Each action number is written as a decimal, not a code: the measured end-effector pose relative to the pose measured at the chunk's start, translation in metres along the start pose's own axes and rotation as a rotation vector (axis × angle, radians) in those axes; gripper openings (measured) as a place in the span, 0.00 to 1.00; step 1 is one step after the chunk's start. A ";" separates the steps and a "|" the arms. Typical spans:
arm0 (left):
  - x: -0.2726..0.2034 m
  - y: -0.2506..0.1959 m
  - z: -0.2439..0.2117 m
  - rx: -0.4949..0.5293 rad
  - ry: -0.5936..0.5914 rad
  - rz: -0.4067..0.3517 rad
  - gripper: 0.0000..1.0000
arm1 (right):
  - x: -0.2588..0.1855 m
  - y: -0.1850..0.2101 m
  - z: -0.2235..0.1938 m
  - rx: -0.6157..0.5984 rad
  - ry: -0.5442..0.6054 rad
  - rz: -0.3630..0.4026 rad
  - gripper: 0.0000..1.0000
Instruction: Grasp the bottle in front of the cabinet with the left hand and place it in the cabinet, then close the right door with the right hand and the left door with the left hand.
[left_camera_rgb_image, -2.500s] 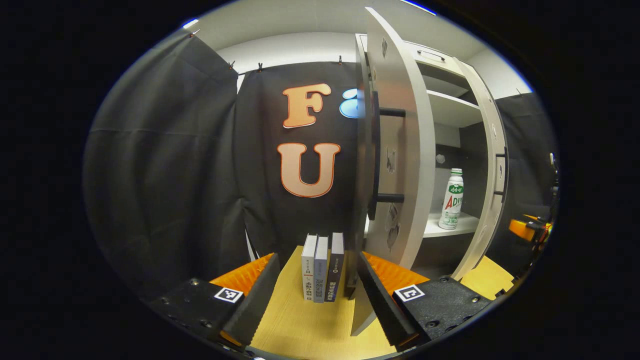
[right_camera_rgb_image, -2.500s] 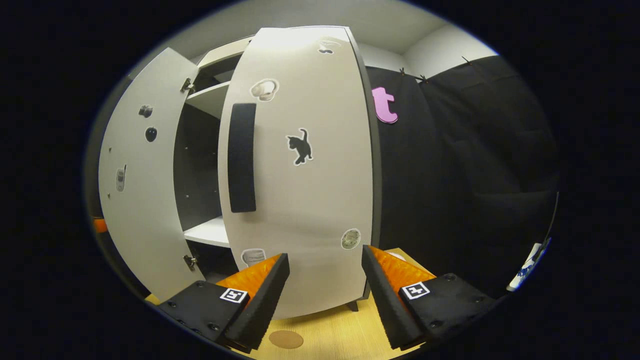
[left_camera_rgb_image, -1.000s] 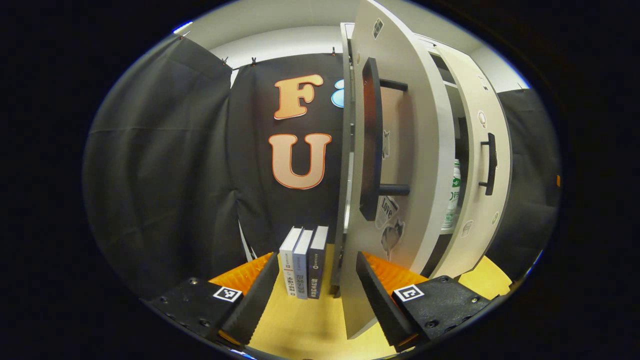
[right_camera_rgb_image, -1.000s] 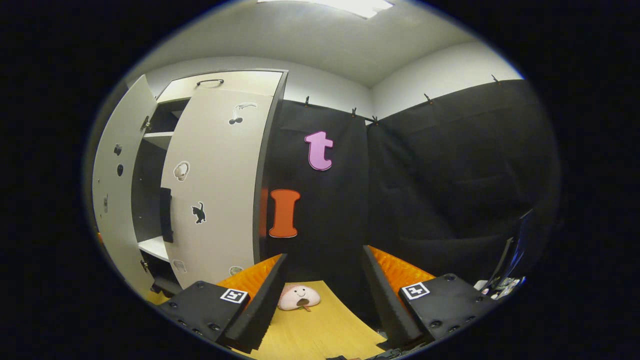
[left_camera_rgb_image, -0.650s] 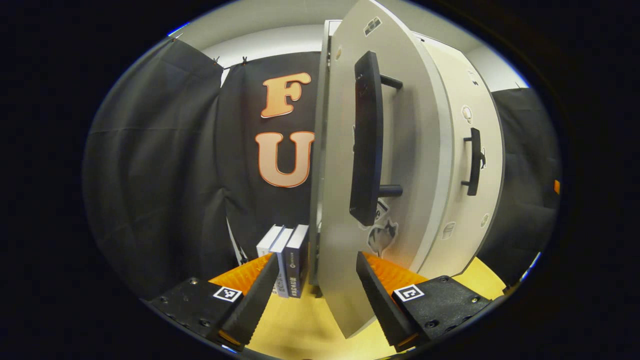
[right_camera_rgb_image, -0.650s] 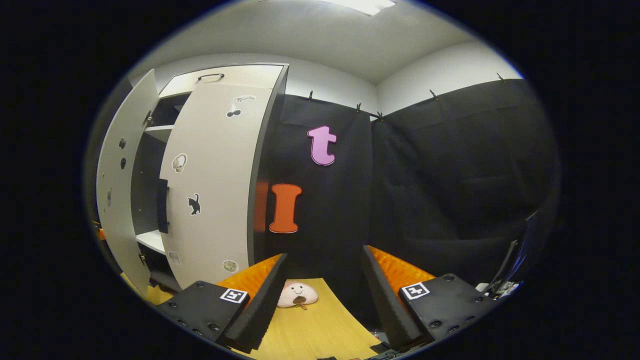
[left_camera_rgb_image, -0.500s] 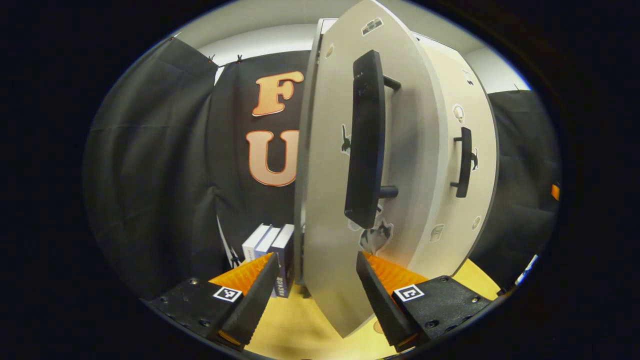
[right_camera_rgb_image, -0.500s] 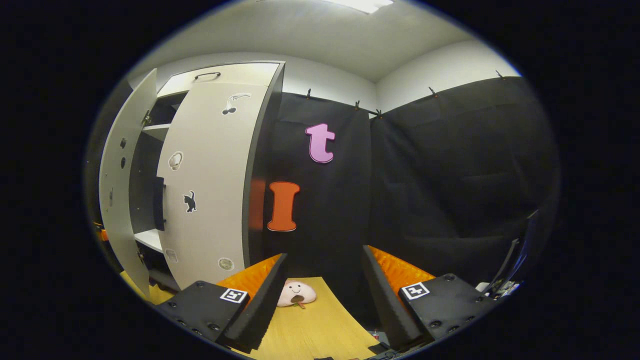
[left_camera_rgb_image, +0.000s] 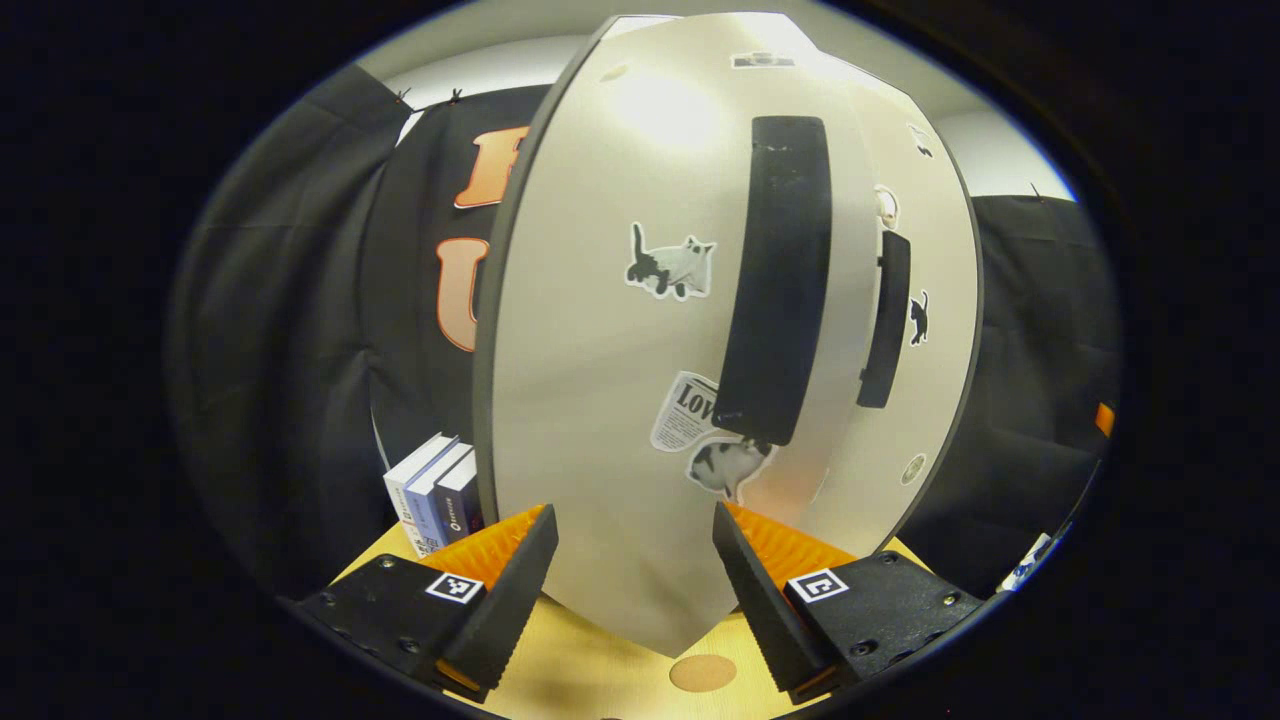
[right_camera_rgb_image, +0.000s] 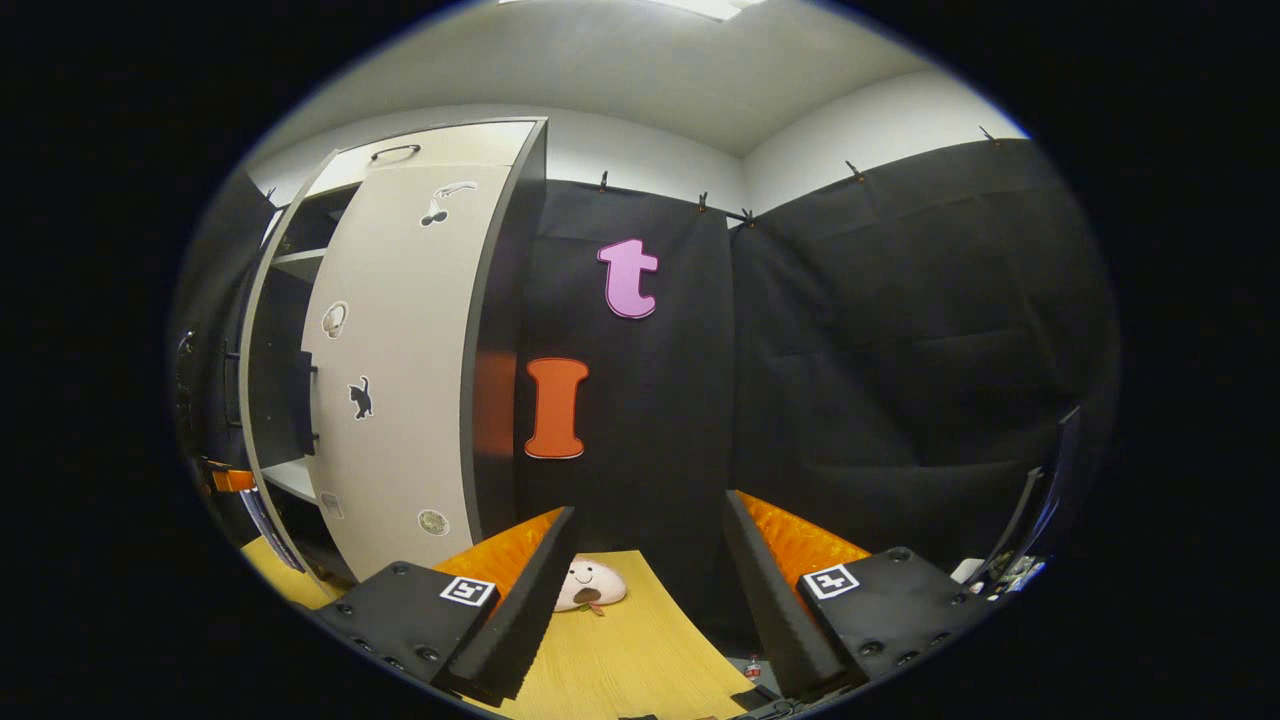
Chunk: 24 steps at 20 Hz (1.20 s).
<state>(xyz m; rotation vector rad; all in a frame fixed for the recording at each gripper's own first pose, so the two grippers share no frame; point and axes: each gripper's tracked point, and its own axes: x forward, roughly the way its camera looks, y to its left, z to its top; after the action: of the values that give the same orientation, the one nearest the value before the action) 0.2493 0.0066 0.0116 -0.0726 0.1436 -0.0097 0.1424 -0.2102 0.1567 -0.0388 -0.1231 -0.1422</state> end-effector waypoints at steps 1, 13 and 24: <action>0.001 -0.005 0.002 0.007 -0.004 0.002 0.96 | 0.001 0.000 0.000 0.009 -0.001 0.004 0.96; -0.061 -0.005 0.034 0.019 -0.068 0.073 0.96 | 0.011 0.019 -0.014 0.041 0.018 0.077 0.96; -0.136 -0.009 0.068 0.012 -0.152 0.160 0.93 | -0.002 0.011 -0.004 0.047 0.017 0.117 0.96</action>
<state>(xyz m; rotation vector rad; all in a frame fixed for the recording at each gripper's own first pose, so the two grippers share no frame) 0.1245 0.0042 0.0986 -0.0499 -0.0029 0.1539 0.1429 -0.1992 0.1522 0.0023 -0.1072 -0.0226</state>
